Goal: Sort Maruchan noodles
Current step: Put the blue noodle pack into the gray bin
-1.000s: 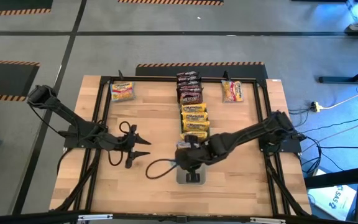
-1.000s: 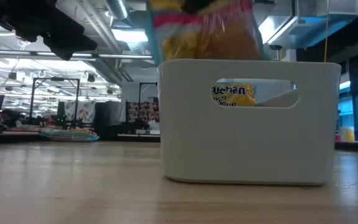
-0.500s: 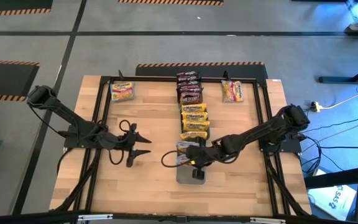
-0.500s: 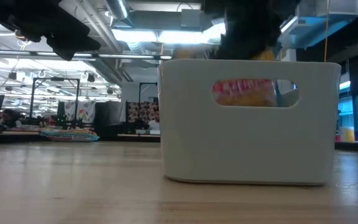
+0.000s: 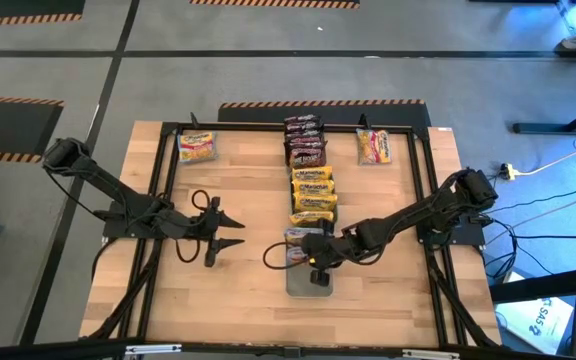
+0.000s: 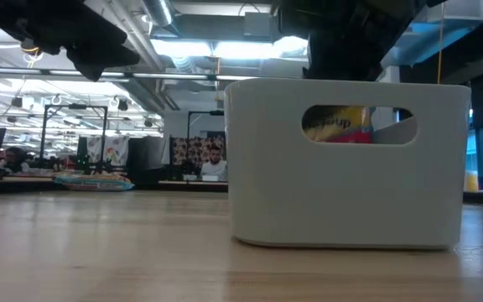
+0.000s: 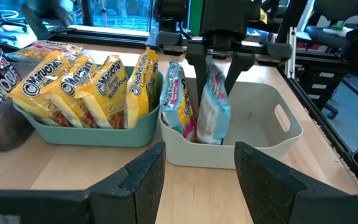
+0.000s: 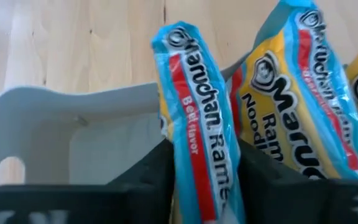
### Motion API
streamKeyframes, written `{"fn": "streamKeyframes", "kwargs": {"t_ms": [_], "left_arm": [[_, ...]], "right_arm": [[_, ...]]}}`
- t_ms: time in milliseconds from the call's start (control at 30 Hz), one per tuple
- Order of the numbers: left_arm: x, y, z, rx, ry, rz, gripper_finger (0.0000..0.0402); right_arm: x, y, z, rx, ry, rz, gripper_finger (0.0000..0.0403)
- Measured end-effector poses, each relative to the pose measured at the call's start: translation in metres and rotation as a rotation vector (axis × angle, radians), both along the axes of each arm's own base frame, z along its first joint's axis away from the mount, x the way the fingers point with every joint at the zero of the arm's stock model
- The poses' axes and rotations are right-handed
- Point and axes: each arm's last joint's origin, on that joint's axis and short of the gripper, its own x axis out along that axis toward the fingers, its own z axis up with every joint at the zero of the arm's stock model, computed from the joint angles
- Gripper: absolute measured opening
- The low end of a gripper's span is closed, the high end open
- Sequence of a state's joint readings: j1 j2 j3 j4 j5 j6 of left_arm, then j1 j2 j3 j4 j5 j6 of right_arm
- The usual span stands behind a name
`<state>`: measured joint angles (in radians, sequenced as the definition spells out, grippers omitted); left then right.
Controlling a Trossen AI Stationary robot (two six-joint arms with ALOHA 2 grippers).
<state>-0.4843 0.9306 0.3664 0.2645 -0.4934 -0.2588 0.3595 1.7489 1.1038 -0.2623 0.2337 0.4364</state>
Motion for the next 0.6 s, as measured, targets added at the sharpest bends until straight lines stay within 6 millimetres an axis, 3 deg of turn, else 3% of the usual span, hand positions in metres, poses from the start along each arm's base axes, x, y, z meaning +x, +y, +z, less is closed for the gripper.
{"fn": "streamKeyframes", "kwargs": {"t_ms": [267, 600], "left_arm": [[0.000, 0.000, 0.001, -0.005, -0.008, 0.000, 0.0186], [0.000, 0.000, 0.001, -0.007, -0.012, -0.001, 0.0186]], "right_arm": [[0.003, 0.002, 0.012, 0.008, 0.046, 0.050, 0.0189], [-0.002, 0.000, 0.056, -0.062, 0.080, 0.070, 0.0194]]}}
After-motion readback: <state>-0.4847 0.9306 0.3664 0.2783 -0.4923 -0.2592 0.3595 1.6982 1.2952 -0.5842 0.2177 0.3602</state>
